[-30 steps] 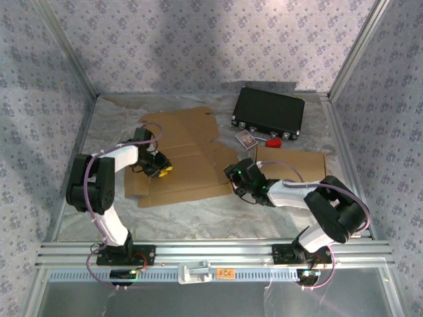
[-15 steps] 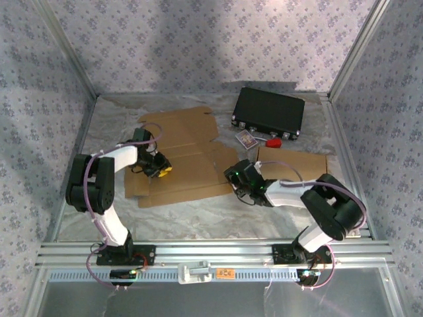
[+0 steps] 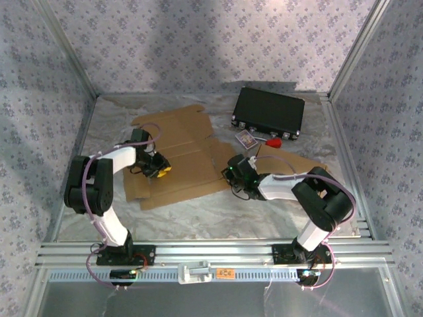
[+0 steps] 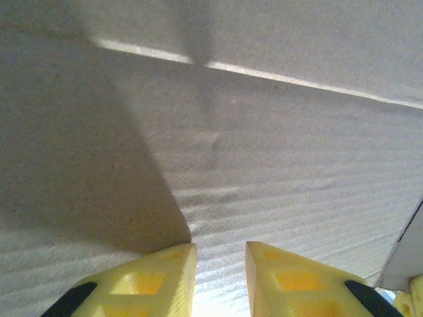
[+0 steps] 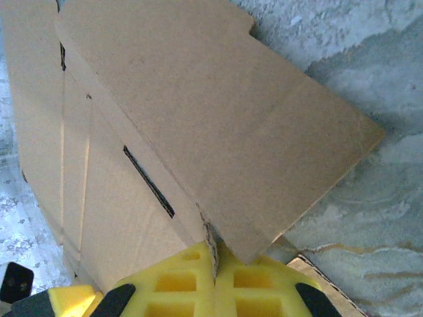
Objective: Fold the paper box
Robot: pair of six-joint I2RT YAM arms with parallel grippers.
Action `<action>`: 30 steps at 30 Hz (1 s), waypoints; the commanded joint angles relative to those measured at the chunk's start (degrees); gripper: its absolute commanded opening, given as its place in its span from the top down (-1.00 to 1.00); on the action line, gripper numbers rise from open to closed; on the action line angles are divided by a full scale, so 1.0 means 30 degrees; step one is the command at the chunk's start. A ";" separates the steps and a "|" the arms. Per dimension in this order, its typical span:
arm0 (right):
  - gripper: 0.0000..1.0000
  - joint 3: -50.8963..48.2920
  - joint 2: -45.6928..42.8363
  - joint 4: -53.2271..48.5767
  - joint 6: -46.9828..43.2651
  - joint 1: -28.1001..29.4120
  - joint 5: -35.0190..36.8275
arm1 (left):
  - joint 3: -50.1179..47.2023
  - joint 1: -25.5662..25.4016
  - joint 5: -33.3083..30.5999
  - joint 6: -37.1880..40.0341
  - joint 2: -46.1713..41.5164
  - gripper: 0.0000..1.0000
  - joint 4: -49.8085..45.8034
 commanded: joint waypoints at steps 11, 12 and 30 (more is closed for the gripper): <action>1.00 0.5963 -0.1766 -0.8634 0.0603 -0.0773 -0.0380 | 0.1382 -0.3514 -0.5488 0.4776 -0.7871 0.25 -0.3758; 1.00 0.6487 -0.1715 -0.9088 0.0527 -0.1038 -0.0646 | 0.0998 -0.4318 -0.6615 0.5509 -0.8825 0.24 -0.3664; 1.00 1.3325 0.1064 -1.3499 -0.1776 -0.4682 -0.7288 | -0.5071 -0.7069 -1.2769 2.0043 -1.5611 -0.26 0.0267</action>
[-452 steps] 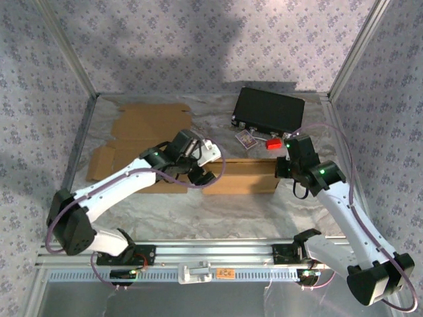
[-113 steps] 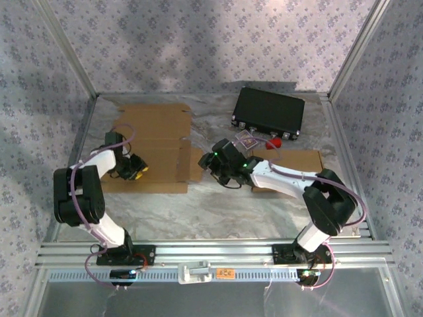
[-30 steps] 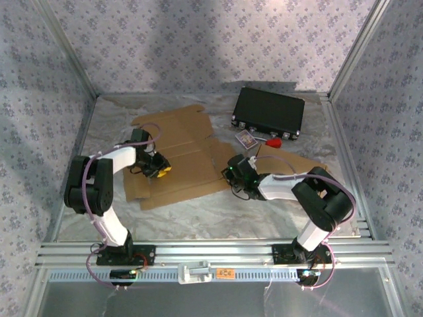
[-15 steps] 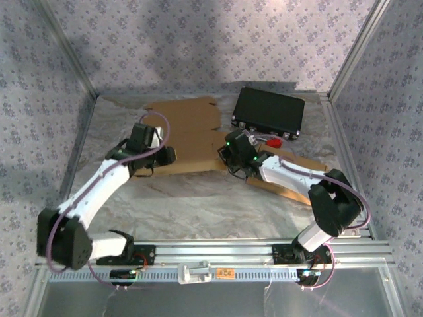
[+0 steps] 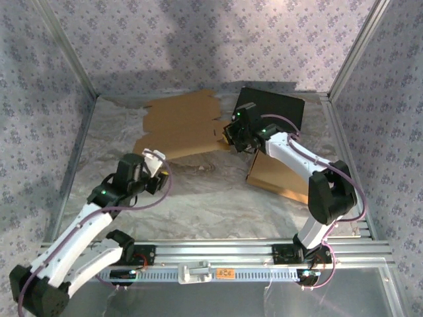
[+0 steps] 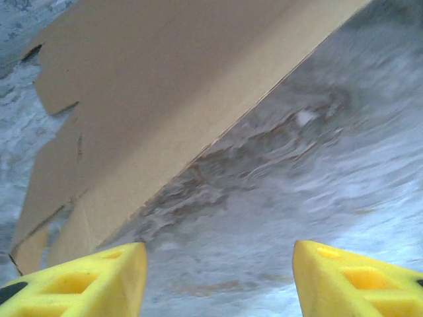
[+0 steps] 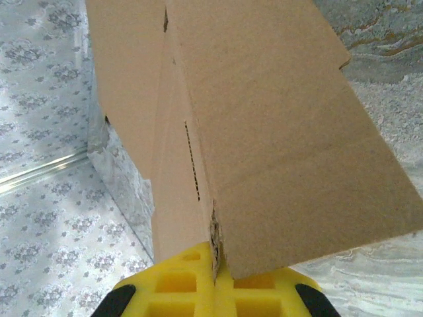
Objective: Fold the paper box
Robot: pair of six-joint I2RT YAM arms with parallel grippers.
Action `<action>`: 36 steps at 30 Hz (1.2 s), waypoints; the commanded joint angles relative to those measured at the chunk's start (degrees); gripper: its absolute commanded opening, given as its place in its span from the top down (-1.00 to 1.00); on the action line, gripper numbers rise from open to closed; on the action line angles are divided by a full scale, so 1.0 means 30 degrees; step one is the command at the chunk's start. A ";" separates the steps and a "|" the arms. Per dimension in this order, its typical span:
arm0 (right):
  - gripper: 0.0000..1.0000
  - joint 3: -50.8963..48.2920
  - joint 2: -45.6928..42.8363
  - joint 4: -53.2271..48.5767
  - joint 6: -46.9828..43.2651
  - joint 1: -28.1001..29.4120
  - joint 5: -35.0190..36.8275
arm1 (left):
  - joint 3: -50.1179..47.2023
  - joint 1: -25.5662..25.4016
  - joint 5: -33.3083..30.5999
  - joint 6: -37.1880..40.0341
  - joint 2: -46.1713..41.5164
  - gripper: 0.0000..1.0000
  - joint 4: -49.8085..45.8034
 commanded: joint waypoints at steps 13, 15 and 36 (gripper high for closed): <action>1.00 0.1489 0.0665 -0.2061 -0.1079 -0.1512 -0.2901 | 0.0282 0.0538 -0.3622 0.5275 0.4939 0.17 0.4597; 1.00 0.1699 0.0821 -0.2048 -0.1135 -0.1579 -0.2989 | 0.0567 0.0513 -0.3212 0.5059 0.4856 0.56 0.4044; -0.17 0.5727 -0.3894 -0.6193 -0.2974 -0.0156 0.3498 | 1.0106 -0.0156 -0.3297 -0.4675 0.7544 1.00 -0.6130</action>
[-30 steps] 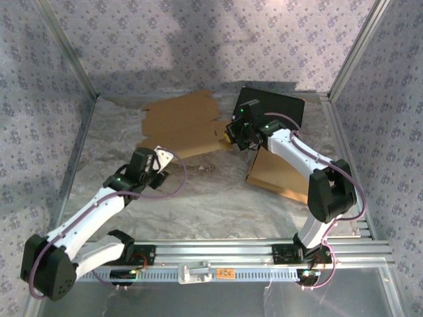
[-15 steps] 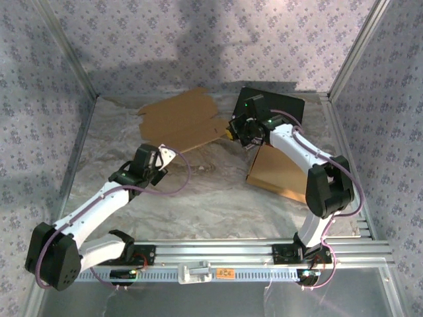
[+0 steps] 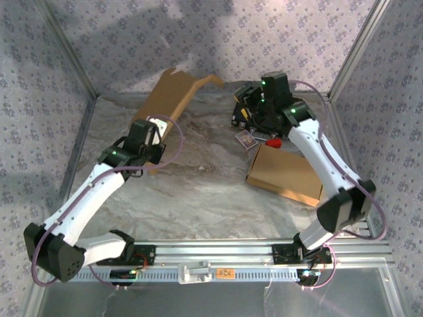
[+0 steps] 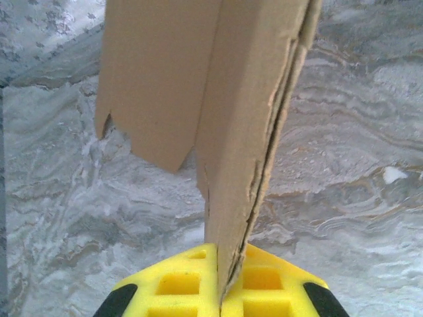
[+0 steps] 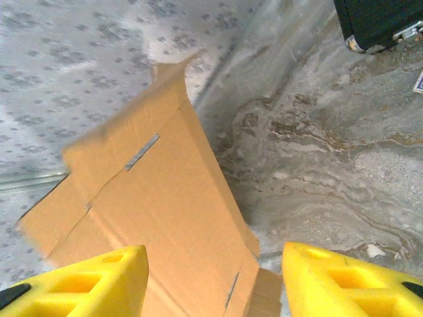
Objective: Fold the paper box
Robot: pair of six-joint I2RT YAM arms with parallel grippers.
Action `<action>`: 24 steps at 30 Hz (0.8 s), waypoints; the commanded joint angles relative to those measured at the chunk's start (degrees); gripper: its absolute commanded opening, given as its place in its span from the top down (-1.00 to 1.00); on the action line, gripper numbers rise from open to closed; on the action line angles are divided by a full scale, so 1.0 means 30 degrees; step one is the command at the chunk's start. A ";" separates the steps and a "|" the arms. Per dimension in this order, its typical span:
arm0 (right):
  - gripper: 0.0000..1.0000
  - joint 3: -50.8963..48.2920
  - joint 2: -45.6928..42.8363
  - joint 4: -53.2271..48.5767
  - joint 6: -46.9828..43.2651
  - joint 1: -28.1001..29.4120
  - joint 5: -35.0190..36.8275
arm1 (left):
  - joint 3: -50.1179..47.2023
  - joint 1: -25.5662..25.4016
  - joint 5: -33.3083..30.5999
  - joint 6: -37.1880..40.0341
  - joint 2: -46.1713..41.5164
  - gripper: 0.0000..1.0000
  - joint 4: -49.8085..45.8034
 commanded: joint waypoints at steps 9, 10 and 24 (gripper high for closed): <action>-0.39 0.4740 0.2789 -0.3909 0.1497 0.4427 0.2880 | 0.4727 -0.1283 0.0150 -0.2126 0.2915 1.00 -0.5573; -0.37 0.5513 0.3544 -0.4221 0.1598 0.4620 0.2767 | 0.4860 -0.1445 0.0014 -0.1967 0.2993 1.00 -0.5709; -0.15 1.2051 0.9071 -0.7145 0.2109 0.5542 0.1751 | 0.6194 -0.2969 -0.1320 -0.1423 0.4454 1.00 -0.6224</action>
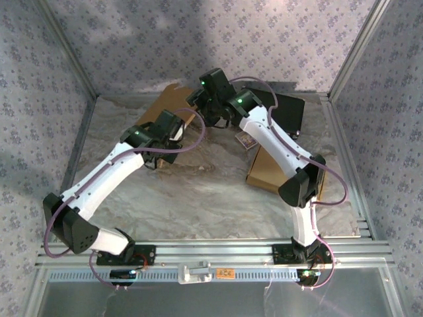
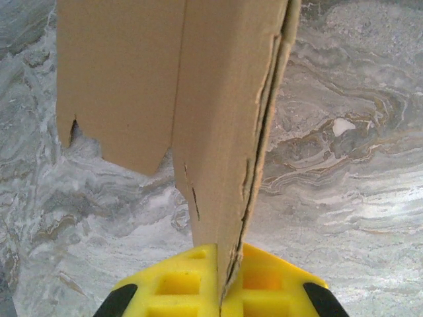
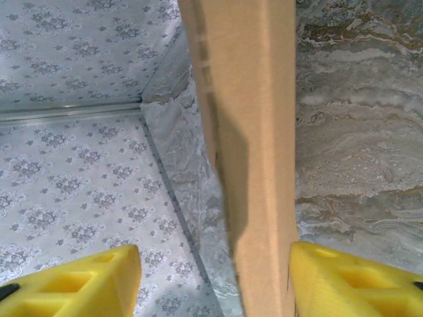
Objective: Fold the paper box
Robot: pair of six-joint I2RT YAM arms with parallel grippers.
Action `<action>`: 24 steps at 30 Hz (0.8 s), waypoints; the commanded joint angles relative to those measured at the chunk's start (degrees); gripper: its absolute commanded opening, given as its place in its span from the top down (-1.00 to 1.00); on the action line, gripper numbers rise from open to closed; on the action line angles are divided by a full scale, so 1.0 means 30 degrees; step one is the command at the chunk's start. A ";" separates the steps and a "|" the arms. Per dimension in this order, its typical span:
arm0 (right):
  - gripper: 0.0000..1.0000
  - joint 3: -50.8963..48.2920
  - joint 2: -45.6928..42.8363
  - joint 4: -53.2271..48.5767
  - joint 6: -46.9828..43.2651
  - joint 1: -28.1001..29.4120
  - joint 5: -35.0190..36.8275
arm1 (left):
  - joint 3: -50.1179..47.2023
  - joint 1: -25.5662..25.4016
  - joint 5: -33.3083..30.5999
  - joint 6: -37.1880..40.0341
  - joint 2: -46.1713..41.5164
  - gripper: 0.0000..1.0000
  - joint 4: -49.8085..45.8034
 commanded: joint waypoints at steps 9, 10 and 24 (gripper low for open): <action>0.20 -0.0314 0.0222 -0.2247 0.0238 0.0104 -0.0417 | 0.1477 -0.0313 -0.0770 0.0458 0.0635 1.00 -0.0297; 0.21 -0.0301 0.0297 -0.2228 0.0143 0.0065 -0.0418 | 0.1480 -0.0341 -0.0792 0.0500 0.0680 1.00 -0.0279; 0.48 0.0385 0.1186 -0.2566 -0.0233 -0.0181 -0.0386 | 0.1773 -0.0612 -0.1107 0.0710 0.1033 1.00 -0.0380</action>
